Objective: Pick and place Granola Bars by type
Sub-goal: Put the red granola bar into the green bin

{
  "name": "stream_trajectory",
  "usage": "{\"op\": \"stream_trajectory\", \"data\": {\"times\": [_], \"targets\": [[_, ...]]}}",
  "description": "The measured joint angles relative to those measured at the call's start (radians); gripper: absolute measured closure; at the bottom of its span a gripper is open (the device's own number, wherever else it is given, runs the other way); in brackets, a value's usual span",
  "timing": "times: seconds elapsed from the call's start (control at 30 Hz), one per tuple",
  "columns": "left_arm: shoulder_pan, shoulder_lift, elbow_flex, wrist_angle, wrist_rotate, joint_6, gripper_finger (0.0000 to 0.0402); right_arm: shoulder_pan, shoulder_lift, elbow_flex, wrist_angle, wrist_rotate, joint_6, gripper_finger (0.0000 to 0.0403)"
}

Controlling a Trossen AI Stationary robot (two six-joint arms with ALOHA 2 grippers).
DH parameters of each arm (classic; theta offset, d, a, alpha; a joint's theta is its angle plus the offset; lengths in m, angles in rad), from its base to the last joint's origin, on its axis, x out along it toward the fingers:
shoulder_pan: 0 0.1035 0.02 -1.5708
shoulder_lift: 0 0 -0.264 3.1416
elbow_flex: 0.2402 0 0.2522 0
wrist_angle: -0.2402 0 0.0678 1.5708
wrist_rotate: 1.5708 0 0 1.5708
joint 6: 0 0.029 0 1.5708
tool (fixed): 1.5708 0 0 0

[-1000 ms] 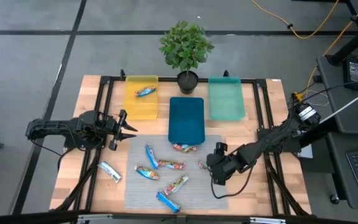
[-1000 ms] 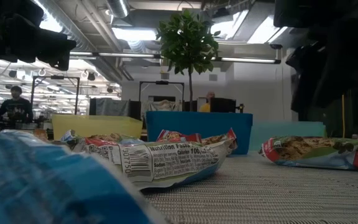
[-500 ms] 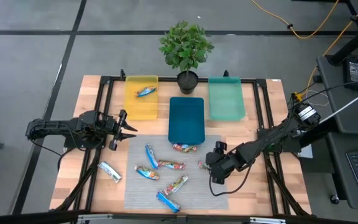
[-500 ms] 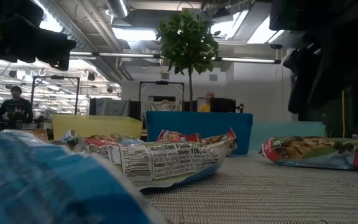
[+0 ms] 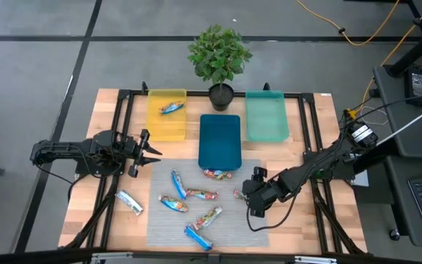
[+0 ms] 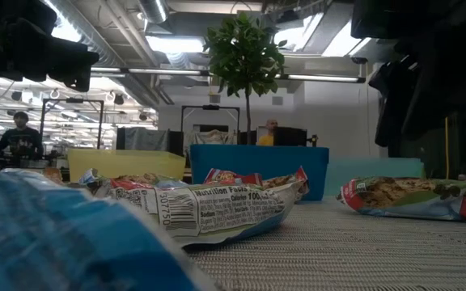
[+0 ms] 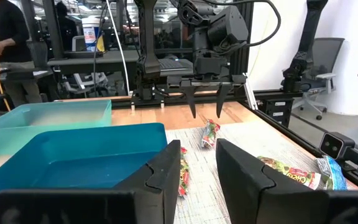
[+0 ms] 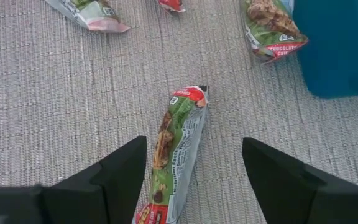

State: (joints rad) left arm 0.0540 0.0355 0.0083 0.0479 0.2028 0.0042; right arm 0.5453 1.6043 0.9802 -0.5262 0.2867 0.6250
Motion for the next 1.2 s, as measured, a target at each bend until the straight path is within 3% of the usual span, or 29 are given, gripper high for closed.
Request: {"op": "stream_trajectory", "data": {"times": [1.2], "targets": [[0.000,0.000,0.000,0.000,0.000,0.000,0.0306,0.000,-0.001,0.000,0.010,-0.003,-0.002,0.0137]]}}
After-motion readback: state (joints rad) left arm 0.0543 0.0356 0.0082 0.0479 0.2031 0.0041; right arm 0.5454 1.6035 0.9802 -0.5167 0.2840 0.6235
